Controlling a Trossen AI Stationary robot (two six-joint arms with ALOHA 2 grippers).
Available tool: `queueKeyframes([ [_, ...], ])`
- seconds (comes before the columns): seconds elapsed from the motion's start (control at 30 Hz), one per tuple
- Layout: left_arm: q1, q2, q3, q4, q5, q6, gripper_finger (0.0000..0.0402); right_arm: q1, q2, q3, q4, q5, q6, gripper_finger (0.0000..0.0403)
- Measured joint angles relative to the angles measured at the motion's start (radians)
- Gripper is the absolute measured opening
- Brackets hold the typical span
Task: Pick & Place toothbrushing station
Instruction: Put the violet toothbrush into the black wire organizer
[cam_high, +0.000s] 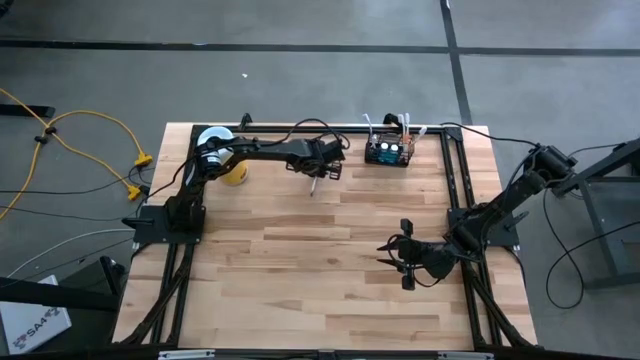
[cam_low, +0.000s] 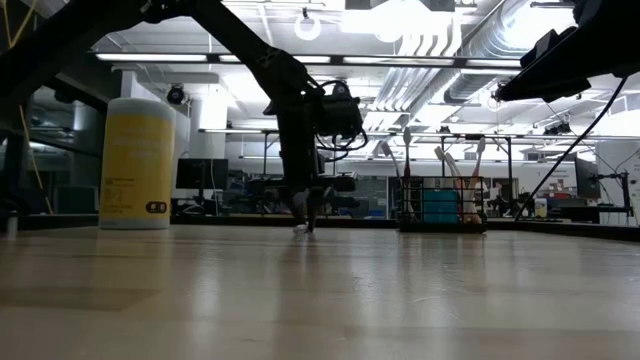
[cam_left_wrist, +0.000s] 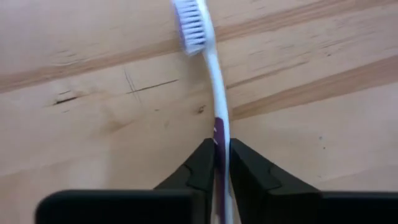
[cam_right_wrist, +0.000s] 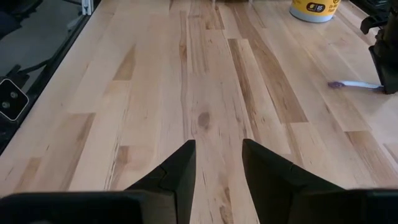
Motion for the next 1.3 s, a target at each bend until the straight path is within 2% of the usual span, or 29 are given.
queueKeyframes([
  [0.17, 0.0, 0.0, 0.0, -0.002, 0.025, 0.006, 0.001, 0.0, 0.0, 0.0, 0.0, 0.0, 0.0, 0.0122],
  [0.5, -0.045, -0.033, -0.006, 0.04, 0.025, 0.123, 0.0005, -0.005, 0.0, 0.0, -0.018, 0.039, 0.005, 0.012],
  [0.6, -0.085, -0.079, -0.008, 0.076, 0.023, 0.17, 0.0005, -0.016, 0.0, 0.0, -0.039, 0.053, 0.023, 0.0115],
  [0.77, -0.16, -0.158, -0.005, 0.103, -0.078, 0.224, 0.0004, -0.037, 0.0, 0.0, -0.055, 0.051, 0.032, 0.0106],
  [1.0, -0.284, -0.255, -0.005, 0.132, -0.153, 0.3, 0.0004, -0.077, 0.0, 0.0, -0.074, 0.053, 0.034, 0.0105],
  [1.17, -0.396, -0.287, -0.004, 0.238, -0.206, 0.413, 0.0003, -0.124, 0.0, 0.0, -0.074, 0.053, 0.029, 0.0115],
  [1.3, -0.478, -0.289, -0.003, 0.328, -0.208, 0.512, 0.0003, -0.15, -0.007, 0.0, -0.045, 0.051, 0.014, 0.0123],
])
